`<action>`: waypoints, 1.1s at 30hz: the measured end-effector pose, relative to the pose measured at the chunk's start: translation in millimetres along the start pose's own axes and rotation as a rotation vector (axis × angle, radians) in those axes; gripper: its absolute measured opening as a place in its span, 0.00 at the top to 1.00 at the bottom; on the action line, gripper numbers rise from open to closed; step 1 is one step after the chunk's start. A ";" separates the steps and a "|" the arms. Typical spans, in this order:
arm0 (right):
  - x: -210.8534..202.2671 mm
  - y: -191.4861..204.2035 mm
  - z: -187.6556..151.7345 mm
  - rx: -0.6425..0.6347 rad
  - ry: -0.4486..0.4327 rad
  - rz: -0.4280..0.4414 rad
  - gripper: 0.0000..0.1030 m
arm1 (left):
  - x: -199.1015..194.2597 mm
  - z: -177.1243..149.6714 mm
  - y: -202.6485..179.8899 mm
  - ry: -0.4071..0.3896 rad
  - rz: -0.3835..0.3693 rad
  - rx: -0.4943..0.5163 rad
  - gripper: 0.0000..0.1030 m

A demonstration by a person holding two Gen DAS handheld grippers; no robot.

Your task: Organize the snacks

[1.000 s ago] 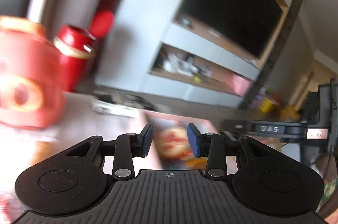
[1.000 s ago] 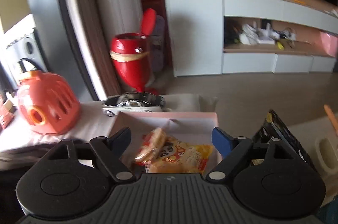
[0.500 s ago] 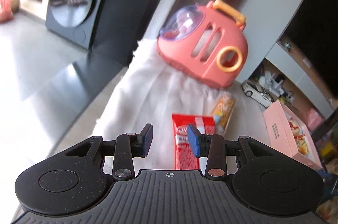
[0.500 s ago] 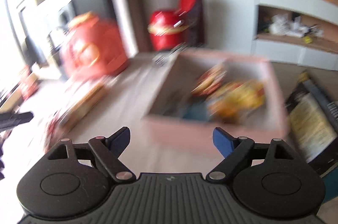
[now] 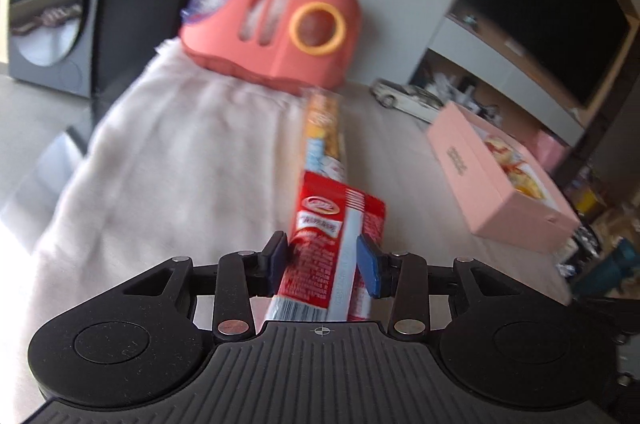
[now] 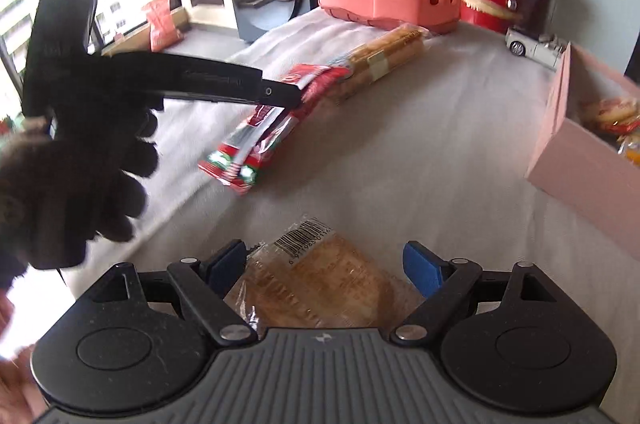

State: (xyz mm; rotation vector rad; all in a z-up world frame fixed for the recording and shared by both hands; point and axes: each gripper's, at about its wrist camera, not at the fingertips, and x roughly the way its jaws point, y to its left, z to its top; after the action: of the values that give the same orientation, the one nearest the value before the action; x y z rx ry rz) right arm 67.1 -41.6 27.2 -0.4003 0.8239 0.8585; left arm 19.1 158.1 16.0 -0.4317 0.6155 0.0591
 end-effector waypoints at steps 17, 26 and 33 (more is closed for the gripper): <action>-17.6 -44.4 -35.6 0.093 -0.076 -0.148 0.10 | -1.0 -4.3 -63.4 0.063 -0.039 0.317 0.58; -10.3 -49.7 -38.6 0.144 -0.086 -0.143 0.06 | 86.9 79.9 -40.3 -0.003 0.195 0.269 0.58; -17.8 -38.7 -31.6 0.103 -0.108 -0.151 0.06 | 93.0 57.5 -21.9 0.050 0.124 0.191 0.61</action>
State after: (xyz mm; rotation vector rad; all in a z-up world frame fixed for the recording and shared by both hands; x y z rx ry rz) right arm 76.1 -93.5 20.8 -0.3188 0.7251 0.6882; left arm 130.5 155.0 13.2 -0.2099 0.6899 0.1068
